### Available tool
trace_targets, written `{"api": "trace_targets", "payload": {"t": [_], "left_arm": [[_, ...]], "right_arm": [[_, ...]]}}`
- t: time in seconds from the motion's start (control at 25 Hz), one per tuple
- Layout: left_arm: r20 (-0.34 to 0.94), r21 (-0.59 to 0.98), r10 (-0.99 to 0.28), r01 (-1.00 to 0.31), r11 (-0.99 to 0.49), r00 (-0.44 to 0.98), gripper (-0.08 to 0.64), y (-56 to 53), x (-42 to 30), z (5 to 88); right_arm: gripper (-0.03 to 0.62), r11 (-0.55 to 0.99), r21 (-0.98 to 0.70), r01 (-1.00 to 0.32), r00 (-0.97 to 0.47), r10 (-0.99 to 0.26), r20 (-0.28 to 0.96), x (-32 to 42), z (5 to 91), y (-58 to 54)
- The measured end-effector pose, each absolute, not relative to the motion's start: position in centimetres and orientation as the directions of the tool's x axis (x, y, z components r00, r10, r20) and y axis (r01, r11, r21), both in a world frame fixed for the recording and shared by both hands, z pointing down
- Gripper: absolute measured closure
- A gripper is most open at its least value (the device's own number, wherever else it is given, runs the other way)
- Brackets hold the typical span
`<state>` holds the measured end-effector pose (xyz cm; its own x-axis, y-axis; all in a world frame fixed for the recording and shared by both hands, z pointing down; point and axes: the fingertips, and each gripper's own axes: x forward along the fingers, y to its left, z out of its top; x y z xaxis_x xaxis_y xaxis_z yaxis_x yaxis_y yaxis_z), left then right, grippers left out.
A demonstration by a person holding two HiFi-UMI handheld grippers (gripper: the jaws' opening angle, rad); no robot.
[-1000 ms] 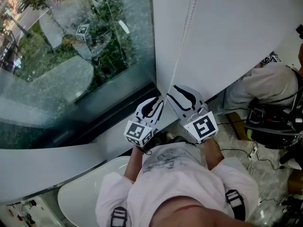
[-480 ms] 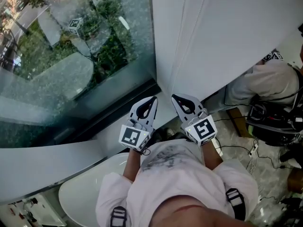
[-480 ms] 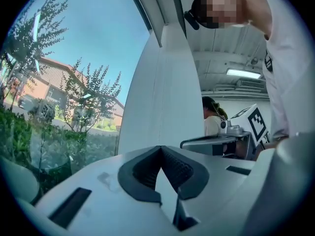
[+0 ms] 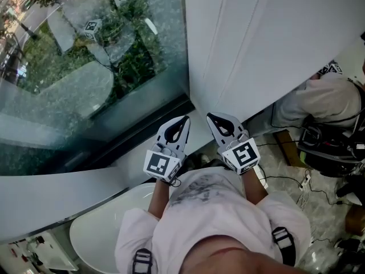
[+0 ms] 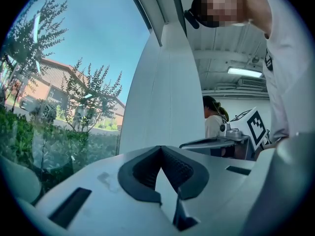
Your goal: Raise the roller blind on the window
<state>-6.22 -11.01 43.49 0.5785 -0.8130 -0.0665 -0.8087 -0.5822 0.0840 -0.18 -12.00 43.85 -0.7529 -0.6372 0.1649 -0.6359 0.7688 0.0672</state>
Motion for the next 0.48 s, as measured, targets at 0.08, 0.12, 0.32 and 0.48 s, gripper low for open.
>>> {"api": "trace_targets", "payload": {"t": [0.08, 0.12, 0.32, 0.48], "left_arm": [[-0.067, 0.080, -0.813, -0.809, -0.582, 0.578, 0.554, -10.96, -6.07, 43.42], [-0.068, 0.080, -0.813, -0.809, -0.582, 0.578, 0.554, -10.94, -6.03, 43.41], [-0.064, 0.079, -0.815, -0.811, -0.580, 0.576, 0.554, -11.15, -6.12, 43.51], [-0.060, 0.079, -0.817, -0.814, -0.576, 0.573, 0.554, -11.52, -6.39, 43.62]], "right_arm": [[0.532, 0.769, 0.066, -0.636, -0.753, -0.637, 0.162, -0.13, 43.79, -11.93], [0.532, 0.769, 0.067, -0.636, -0.754, -0.637, 0.161, -0.12, 43.82, -11.90], [0.532, 0.772, 0.067, -0.633, -0.757, -0.634, 0.159, -0.23, 43.80, -12.04], [0.532, 0.774, 0.069, -0.629, -0.760, -0.631, 0.157, -0.49, 43.68, -12.31]]}}
